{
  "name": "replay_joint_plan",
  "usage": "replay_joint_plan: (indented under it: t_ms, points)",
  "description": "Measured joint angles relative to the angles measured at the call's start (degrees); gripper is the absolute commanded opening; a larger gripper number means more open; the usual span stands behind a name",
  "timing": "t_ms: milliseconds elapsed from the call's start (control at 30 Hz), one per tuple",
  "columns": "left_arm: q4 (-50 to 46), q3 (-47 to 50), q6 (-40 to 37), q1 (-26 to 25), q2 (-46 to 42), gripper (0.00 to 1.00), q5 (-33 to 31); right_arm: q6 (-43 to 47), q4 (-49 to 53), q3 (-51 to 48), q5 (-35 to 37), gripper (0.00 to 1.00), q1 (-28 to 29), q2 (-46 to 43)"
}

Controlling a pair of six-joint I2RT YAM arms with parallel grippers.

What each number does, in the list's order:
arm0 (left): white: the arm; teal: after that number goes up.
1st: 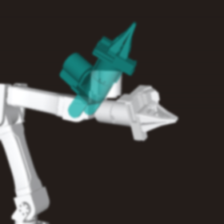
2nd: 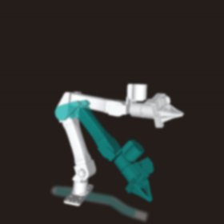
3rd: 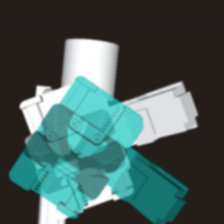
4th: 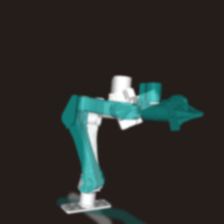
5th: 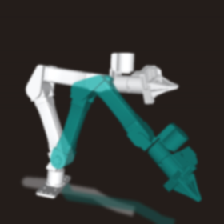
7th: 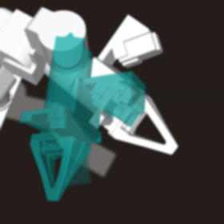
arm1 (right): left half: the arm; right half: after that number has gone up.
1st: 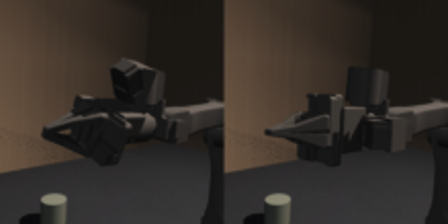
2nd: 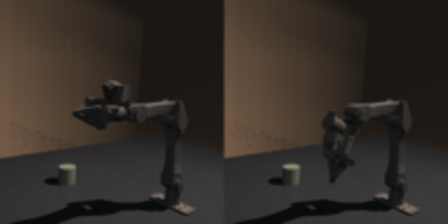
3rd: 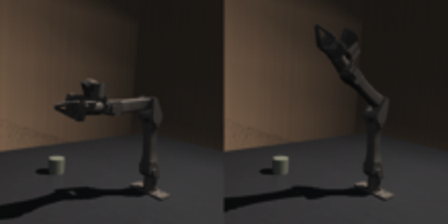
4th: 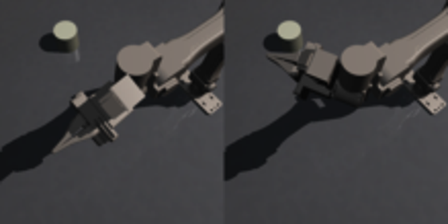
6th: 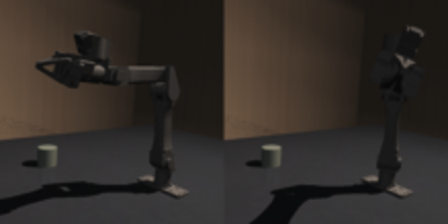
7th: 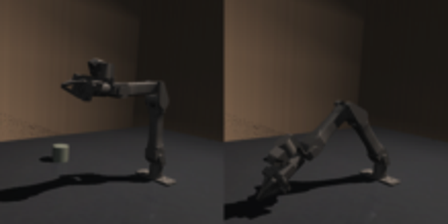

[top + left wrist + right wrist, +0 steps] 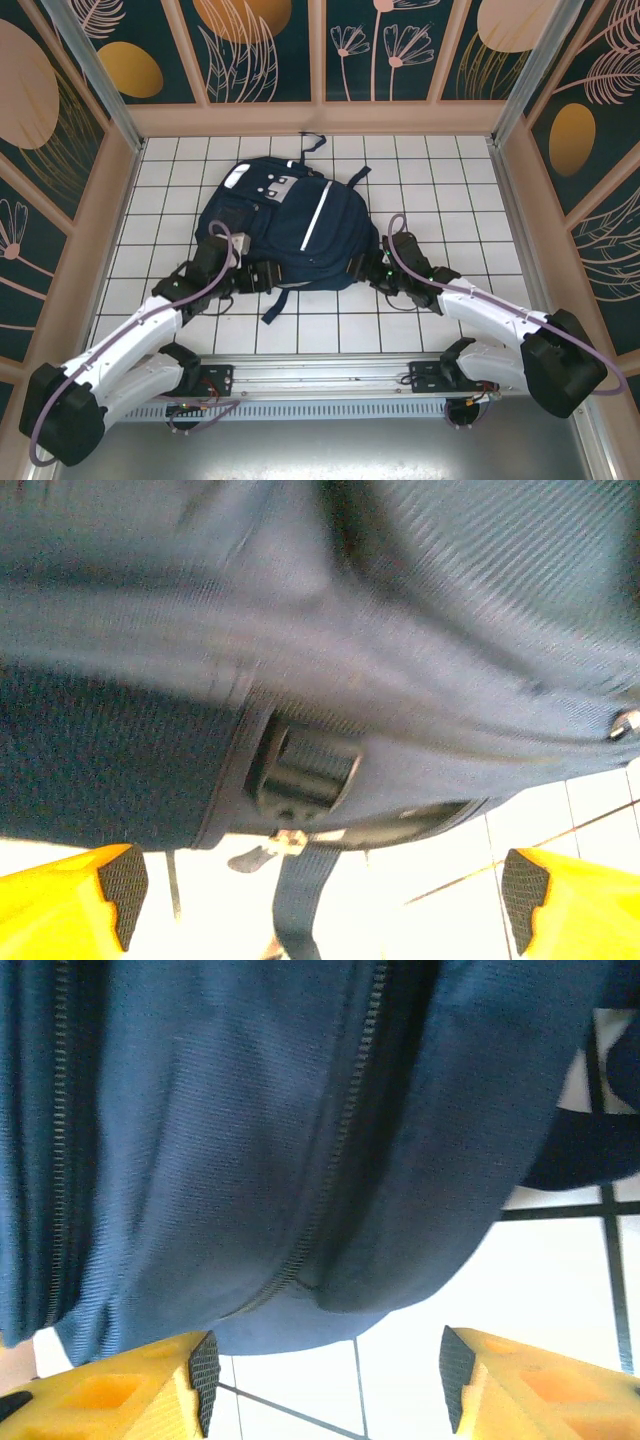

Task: Pack the student bag

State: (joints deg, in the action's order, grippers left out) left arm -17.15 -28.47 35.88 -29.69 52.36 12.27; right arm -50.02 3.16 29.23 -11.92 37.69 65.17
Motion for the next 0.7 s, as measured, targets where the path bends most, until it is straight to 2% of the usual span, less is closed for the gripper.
replay_joint_plan:
  t_ms: [133,200,333,433,533,633,700]
  points:
    - [1.25,2.16,3.30,-0.11,-2.51,0.93,0.00,-0.15,-2.05,0.02,-1.42,0.84,-1.53,0.92]
    - [2.73,2.25,4.31,-0.11,-2.86,0.93,-0.11,-1.31,-4.39,-0.22,-2.60,0.88,-2.67,1.75]
    - [5.33,3.19,5.84,-0.11,-2.82,0.93,-0.07,-4.48,-10.95,-1.33,-4.33,0.87,-3.67,4.74]
    - [6.45,4.87,6.73,-0.11,-3.28,0.93,-0.07,-7.32,-16.26,-1.77,-5.44,0.82,-4.04,8.37]
    - [6.71,5.70,7.23,-0.11,-3.56,0.94,0.13,-9.55,-20.15,-1.03,-6.45,0.72,-4.24,12.41]
    - [6.75,5.86,7.56,-0.11,-4.22,0.95,0.17,-9.92,-18.75,1.60,-6.71,0.63,-4.07,14.16]
    - [6.75,5.86,7.91,-0.11,-5.35,0.96,0.09,-8.83,-14.05,4.72,-5.40,0.57,-3.54,13.90]
